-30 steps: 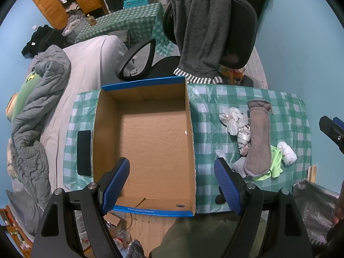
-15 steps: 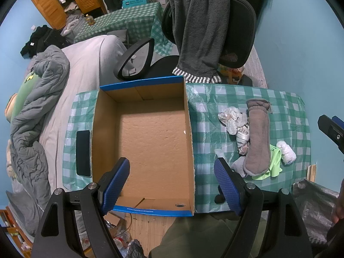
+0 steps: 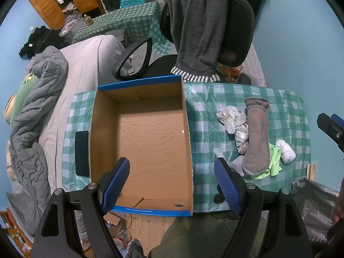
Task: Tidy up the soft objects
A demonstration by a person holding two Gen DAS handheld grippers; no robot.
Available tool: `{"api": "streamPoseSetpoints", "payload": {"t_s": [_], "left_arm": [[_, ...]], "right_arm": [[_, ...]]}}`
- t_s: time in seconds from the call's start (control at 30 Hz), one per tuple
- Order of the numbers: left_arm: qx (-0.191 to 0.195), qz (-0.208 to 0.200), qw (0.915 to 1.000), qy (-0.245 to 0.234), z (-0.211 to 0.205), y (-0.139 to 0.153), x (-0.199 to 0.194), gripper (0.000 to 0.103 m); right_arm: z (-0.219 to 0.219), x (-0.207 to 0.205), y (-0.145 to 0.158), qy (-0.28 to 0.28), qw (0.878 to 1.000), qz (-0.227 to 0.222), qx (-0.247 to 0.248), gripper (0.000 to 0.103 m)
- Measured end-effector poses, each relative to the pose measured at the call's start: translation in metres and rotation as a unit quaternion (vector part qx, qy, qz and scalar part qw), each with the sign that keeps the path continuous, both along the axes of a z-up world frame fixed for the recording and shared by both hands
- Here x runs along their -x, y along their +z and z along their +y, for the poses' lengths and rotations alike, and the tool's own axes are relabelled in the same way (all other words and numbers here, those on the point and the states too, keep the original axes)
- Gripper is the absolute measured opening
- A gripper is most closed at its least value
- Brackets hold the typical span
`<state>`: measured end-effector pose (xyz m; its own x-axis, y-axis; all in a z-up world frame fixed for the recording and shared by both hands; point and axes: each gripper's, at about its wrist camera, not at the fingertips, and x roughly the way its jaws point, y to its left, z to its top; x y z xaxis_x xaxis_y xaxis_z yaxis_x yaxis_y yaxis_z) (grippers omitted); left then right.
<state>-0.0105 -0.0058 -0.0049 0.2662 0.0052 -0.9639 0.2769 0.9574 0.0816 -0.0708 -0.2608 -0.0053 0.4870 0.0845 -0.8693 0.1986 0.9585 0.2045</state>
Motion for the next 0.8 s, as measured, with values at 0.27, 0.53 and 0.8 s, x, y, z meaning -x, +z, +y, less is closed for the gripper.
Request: {"api": "streamPoseSetpoints", "payload": {"t_s": [0.27, 0.53, 0.8], "left_arm": [[0.0, 0.001, 1.0, 0.001, 0.0006, 0.0002, -0.0011, 0.082], [0.0, 0.001, 1.0, 0.0, -0.0016, -0.001, 0.0011, 0.082], [0.0, 0.001, 1.0, 0.0, -0.0018, -0.0012, 0.0003, 0.082]], "right_arm": [[-0.0003, -0.0007, 0.0003, 0.0, 1.0, 0.0, -0.001, 0.101], [-0.0007, -0.0012, 0.0006, 0.0, 1.0, 0.001, -0.001, 0.101], [-0.0013, -0.0013, 0.0007, 0.0, 1.0, 0.001, -0.001, 0.101]]}}
